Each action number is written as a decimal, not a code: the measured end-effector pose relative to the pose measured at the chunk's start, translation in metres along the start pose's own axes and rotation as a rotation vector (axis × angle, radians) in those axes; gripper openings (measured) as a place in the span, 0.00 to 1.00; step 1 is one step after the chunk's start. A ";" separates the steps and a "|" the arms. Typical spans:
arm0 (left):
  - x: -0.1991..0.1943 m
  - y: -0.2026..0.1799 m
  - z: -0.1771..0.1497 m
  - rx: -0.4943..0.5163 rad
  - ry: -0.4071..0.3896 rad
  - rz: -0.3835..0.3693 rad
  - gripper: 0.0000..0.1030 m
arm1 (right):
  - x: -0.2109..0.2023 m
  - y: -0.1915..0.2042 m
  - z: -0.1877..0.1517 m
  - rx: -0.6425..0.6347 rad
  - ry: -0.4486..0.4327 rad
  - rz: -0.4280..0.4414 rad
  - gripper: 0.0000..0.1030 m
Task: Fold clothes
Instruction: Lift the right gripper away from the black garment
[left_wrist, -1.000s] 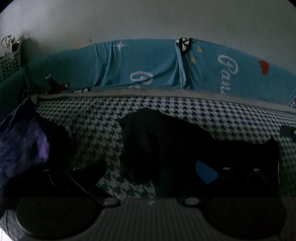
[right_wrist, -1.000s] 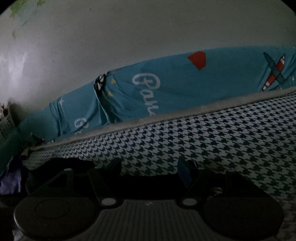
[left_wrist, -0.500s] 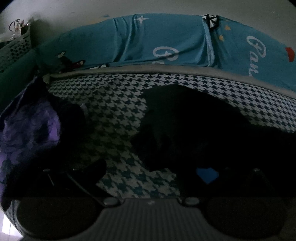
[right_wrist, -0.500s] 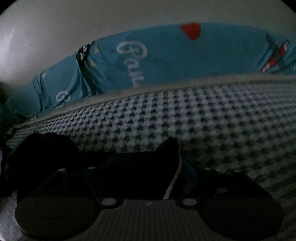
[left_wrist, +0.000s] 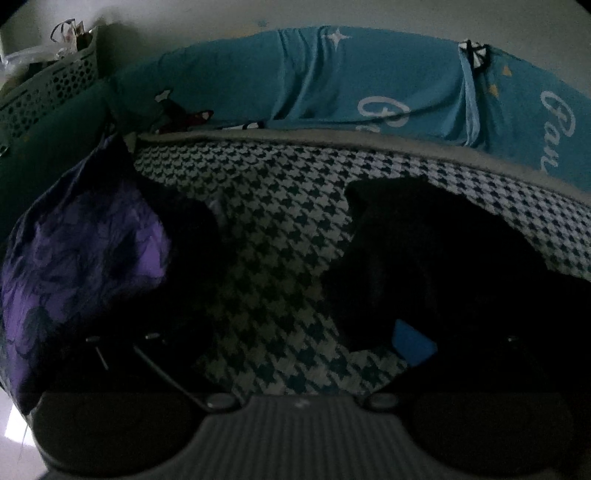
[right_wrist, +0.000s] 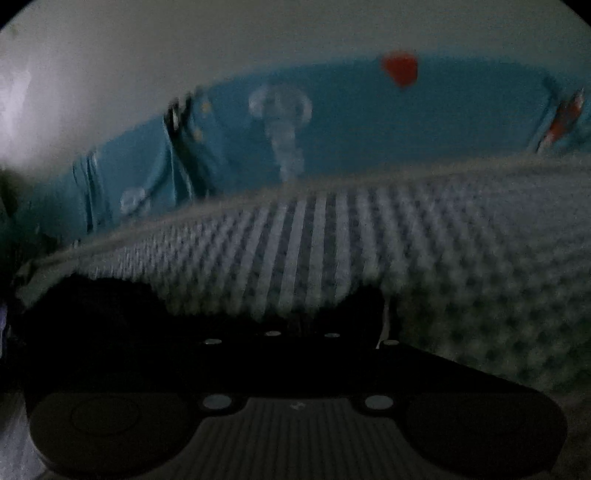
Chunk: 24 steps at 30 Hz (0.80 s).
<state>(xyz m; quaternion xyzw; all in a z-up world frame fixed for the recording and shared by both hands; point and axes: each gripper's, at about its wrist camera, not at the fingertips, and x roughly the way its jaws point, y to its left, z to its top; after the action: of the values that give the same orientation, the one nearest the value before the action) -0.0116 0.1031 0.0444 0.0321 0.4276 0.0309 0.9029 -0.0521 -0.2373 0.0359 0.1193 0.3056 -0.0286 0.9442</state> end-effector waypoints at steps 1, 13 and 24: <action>-0.001 0.000 0.000 -0.003 -0.005 -0.005 1.00 | -0.006 -0.003 0.004 0.010 -0.031 -0.028 0.03; -0.002 0.014 0.012 -0.096 -0.014 0.046 1.00 | -0.018 -0.014 0.017 0.102 -0.054 0.028 0.15; 0.012 0.024 0.001 -0.076 0.061 0.033 1.00 | 0.013 0.071 0.005 -0.031 0.031 0.285 0.54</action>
<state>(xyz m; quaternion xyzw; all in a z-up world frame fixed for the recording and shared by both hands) -0.0039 0.1282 0.0374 0.0038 0.4528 0.0628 0.8894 -0.0298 -0.1698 0.0466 0.1472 0.3003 0.1123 0.9357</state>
